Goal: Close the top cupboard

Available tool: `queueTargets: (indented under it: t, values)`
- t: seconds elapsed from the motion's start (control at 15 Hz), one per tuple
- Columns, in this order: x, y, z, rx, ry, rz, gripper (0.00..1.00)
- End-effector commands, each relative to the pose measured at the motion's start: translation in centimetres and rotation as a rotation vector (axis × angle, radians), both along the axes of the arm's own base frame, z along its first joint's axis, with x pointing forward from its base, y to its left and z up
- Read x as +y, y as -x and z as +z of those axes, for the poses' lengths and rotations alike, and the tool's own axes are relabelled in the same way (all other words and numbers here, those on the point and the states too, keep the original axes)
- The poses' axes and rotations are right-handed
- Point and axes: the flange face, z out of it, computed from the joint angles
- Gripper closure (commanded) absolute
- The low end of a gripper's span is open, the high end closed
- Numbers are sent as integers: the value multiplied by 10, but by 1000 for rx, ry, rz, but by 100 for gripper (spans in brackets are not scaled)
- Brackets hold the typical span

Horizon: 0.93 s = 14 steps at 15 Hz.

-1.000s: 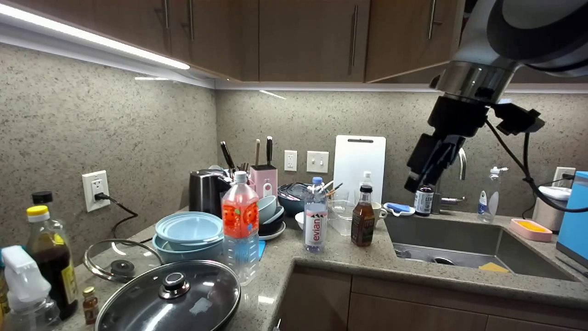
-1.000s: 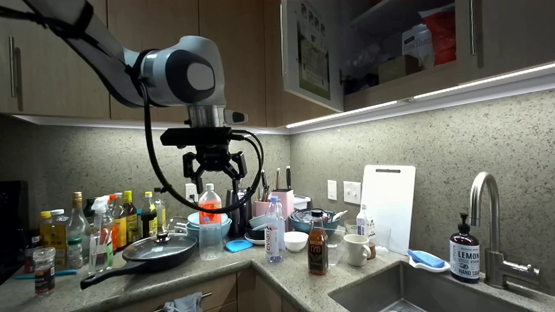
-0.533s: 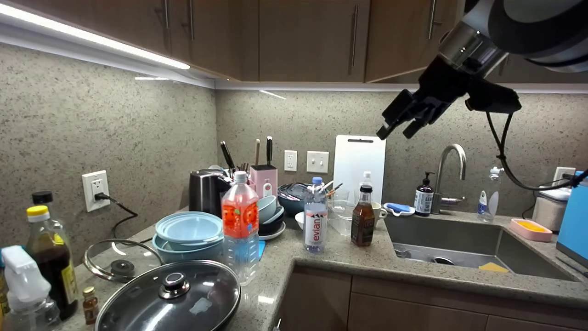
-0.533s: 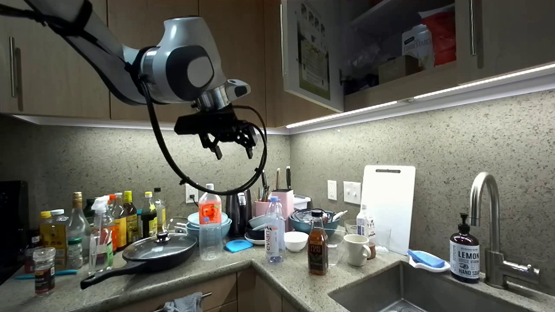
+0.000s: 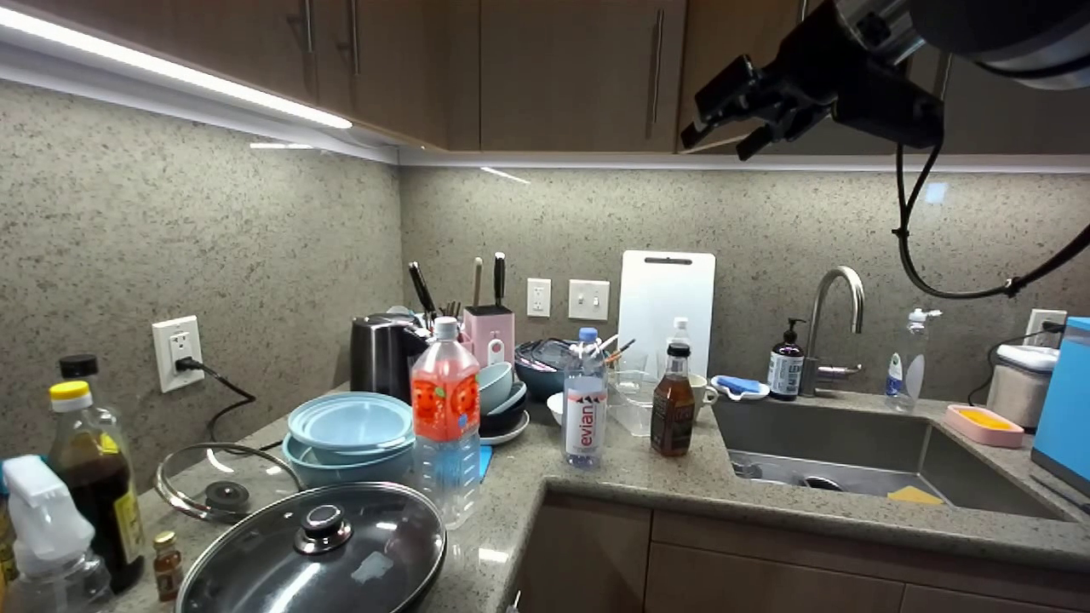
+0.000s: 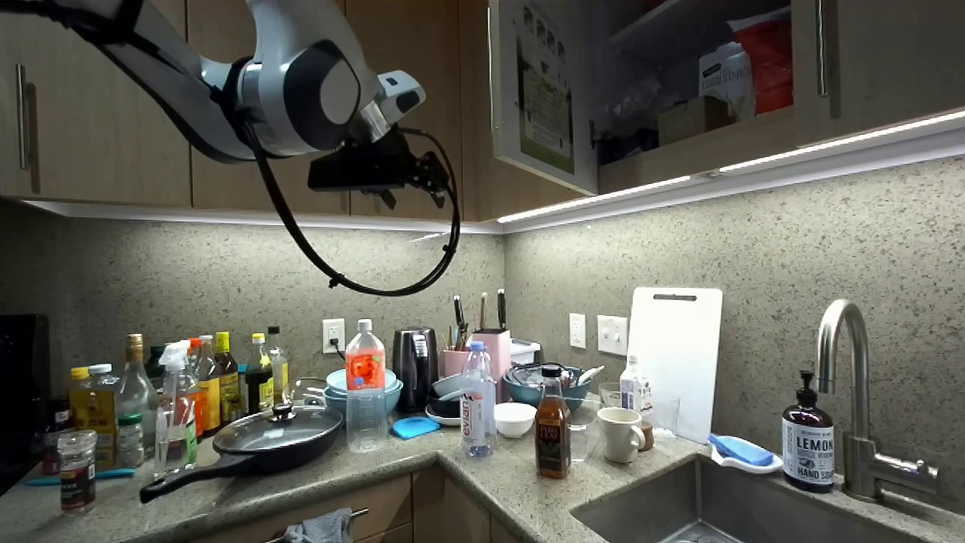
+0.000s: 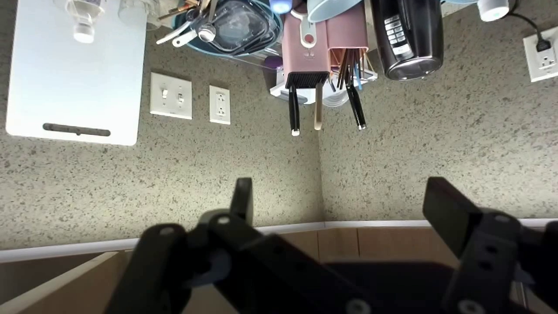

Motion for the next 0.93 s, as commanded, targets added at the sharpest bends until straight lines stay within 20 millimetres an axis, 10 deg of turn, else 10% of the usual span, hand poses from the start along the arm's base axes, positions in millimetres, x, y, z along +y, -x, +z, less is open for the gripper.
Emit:
queueTargets:
  t: [0.0, 0.87]
  values:
    - [0, 0, 1, 0, 0, -1, 0]
    - [-26, -10, 56, -145, -84, -164, 0]
